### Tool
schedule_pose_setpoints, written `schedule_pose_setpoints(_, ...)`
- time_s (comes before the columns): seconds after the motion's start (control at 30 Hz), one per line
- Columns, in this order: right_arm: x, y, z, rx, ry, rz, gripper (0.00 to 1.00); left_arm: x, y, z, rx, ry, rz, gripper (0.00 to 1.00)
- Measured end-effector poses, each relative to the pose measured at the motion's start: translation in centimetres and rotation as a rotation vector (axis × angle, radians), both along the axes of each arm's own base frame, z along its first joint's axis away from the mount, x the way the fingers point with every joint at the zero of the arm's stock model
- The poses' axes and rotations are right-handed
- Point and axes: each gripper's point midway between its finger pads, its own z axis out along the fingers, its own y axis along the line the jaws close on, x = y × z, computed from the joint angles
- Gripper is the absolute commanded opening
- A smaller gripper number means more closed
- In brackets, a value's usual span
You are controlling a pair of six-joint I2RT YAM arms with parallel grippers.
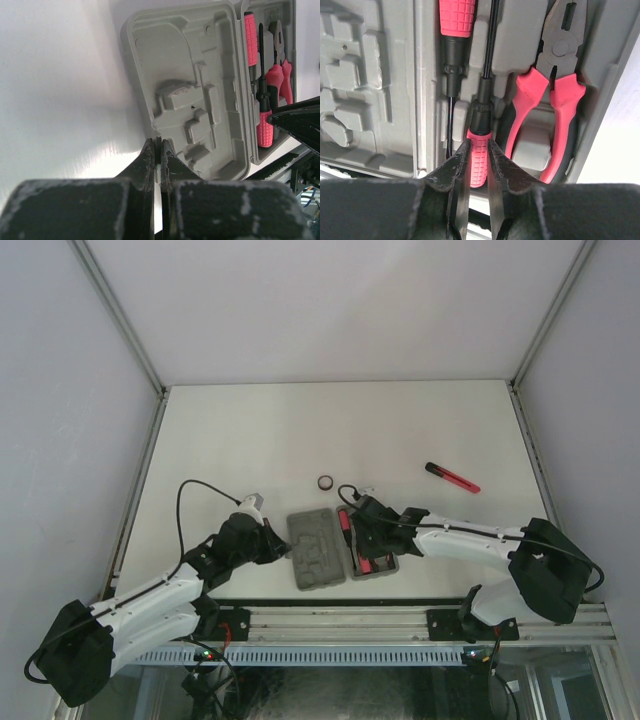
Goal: Sort the tools into containers
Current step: Adjust the screwdriver in the storage box.
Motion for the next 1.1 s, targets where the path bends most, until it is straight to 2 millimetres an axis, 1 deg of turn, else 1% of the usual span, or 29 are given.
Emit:
schedule_pose_setpoints(0.07, -0.2, 0.0, 0.0, -0.004, 0.003, 0.005, 0.18, 0.0, 0.0, 0.0, 0.0, 0.0, 0.0, 0.0)
schedule_pose_setpoints(0.13, -0.3, 0.0, 0.0, -0.005, 0.004, 0.008, 0.23, 0.0, 0.0, 0.0, 0.0, 0.0, 0.0, 0.0)
schedule_pose_setpoints(0.2, -0.5, -0.1, 0.1, -0.007, 0.008, 0.009, 0.25, 0.0, 0.0, 0.0, 0.0, 0.0, 0.0, 0.0)
schedule_pose_setpoints(0.33, -0.3, -0.3, 1.1, 0.006, -0.01, 0.006, 0.24, 0.0, 0.0, 0.0, 0.0, 0.001, 0.0, 0.0)
schedule_pose_setpoints(0.5, 1.4, 0.2, 3.0, 0.051, -0.056, -0.017, 0.19, 0.0, 0.0, 0.0, -0.001, 0.002, 0.002, 0.0)
schedule_pose_setpoints(0.6, 2.0, 0.3, 3.3, 0.061, -0.069, -0.025, 0.17, 0.0, 0.0, 0.1, -0.009, 0.002, 0.007, 0.0)
schedule_pose_setpoints(0.67, 2.3, 0.3, 3.1, 0.059, -0.07, -0.027, 0.17, 0.0, 0.0, 0.4, -0.025, 0.0, 0.02, 0.0)
schedule_pose_setpoints(0.77, 2.6, 0.3, 2.3, 0.039, -0.058, -0.028, 0.17, -0.2, 0.2, 0.4, -0.046, -0.006, 0.04, 0.0)
schedule_pose_setpoints(0.9, 2.4, 0.3, 1.0, 0.012, -0.031, -0.022, 0.17, -0.4, 0.6, 0.2, -0.057, -0.007, 0.064, 0.0)
schedule_pose_setpoints(1.1, 2.3, 0.5, 0.1, 0.002, -0.012, -0.012, 0.15, -0.5, 0.7, 0.0, -0.064, 0.004, 0.075, 0.0)
